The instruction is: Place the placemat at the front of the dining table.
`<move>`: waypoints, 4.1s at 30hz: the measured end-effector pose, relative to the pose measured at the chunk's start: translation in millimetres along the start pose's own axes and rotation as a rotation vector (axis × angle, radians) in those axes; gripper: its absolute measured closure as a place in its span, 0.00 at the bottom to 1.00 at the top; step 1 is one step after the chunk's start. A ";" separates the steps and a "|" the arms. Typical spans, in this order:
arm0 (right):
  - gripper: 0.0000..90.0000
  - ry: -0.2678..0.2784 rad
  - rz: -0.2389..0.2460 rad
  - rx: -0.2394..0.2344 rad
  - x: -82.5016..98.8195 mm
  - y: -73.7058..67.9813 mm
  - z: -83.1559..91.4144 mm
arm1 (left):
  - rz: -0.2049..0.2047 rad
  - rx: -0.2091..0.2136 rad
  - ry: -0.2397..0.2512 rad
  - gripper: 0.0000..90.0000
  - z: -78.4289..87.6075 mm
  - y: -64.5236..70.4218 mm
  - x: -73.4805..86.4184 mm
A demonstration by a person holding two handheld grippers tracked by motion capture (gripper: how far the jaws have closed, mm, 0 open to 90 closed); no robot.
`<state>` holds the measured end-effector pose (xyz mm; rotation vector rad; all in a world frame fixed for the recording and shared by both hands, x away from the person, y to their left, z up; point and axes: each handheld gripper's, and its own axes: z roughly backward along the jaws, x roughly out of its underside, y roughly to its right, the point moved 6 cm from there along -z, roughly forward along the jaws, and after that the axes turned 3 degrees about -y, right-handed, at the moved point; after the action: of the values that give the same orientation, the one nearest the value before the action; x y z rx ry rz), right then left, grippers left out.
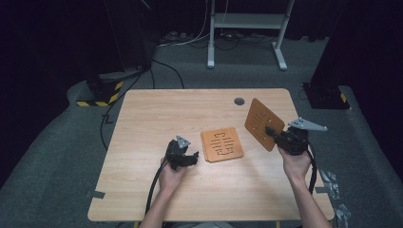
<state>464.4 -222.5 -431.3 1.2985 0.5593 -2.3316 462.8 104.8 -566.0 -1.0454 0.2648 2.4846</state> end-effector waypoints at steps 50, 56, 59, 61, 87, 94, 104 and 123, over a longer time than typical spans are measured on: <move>0.95 -0.033 -0.078 0.186 40.1 56.3 20.5 | 0.000 0.000 0.000 0.33 0.0 0.1 0.0; 0.94 -0.030 -0.087 0.193 42.8 59.1 20.6 | -0.001 0.000 0.000 0.33 0.0 0.1 0.0; 0.94 -0.031 -0.084 0.197 43.0 59.3 21.4 | -0.001 -0.001 0.000 0.33 0.0 0.1 0.0; 0.92 -0.029 -0.083 0.197 42.6 59.3 22.1 | 0.000 -0.001 0.001 0.33 0.0 0.1 0.0; 0.79 -0.060 -0.074 0.276 41.9 72.1 24.4 | -0.002 -0.001 0.001 0.33 0.0 0.2 0.1; 0.72 -0.040 -0.077 0.273 41.1 70.3 27.3 | -0.002 -0.001 0.001 0.33 0.0 0.2 0.1; 0.57 0.000 -0.095 0.270 46.6 68.2 41.2 | -0.002 -0.001 0.001 0.33 0.0 0.2 0.1; 0.49 -0.051 -0.102 0.306 99.0 53.8 44.2 | -0.002 -0.001 0.000 0.33 0.1 0.1 0.2</move>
<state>414.5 -306.3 -503.0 1.3631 0.2632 -2.6046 462.6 104.7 -566.1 -1.0458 0.2619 2.4831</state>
